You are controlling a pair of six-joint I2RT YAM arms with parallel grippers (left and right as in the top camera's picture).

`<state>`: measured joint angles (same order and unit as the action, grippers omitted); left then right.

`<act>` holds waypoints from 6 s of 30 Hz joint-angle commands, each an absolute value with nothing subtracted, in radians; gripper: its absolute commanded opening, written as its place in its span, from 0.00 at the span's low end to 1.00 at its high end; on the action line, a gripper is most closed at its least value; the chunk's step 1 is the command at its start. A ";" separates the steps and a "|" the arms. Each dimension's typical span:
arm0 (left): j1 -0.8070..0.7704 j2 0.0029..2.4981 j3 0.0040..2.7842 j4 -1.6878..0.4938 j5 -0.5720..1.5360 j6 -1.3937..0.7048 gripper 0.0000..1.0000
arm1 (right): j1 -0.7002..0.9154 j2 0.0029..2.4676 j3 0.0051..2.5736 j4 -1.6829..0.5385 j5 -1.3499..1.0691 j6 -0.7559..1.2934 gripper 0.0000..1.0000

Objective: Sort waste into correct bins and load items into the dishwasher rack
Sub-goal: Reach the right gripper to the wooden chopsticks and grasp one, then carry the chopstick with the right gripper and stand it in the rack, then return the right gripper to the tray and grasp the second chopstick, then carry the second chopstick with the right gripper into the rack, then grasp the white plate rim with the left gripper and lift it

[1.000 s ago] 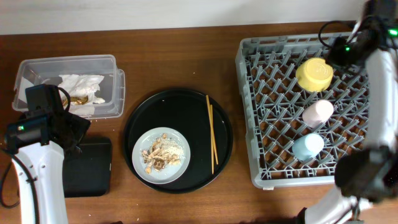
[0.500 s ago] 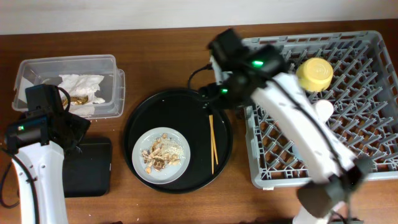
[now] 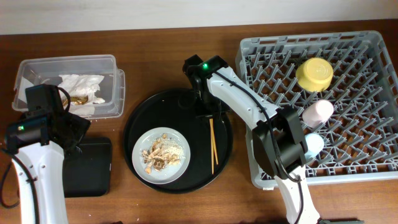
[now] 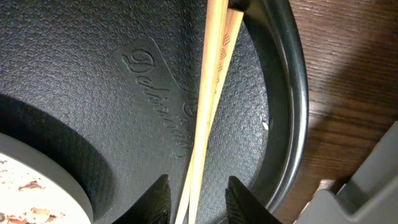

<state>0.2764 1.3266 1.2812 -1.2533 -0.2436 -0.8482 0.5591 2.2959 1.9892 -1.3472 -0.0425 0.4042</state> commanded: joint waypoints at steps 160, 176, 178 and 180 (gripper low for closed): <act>0.279 1.322 1.285 -1.254 -0.251 -0.836 0.99 | -0.094 1.703 2.414 -1.699 0.189 0.193 0.99; -0.488 1.328 1.284 -1.221 0.184 -0.484 0.99 | -0.165 1.703 2.413 -1.699 0.192 0.169 0.99; -0.616 1.330 1.284 -1.133 0.082 -0.484 0.99 | -0.165 1.703 2.413 -1.699 0.192 0.169 0.99; -0.676 1.367 1.284 -1.100 0.062 -0.484 0.99 | -0.165 1.703 2.413 -1.699 0.192 0.169 0.99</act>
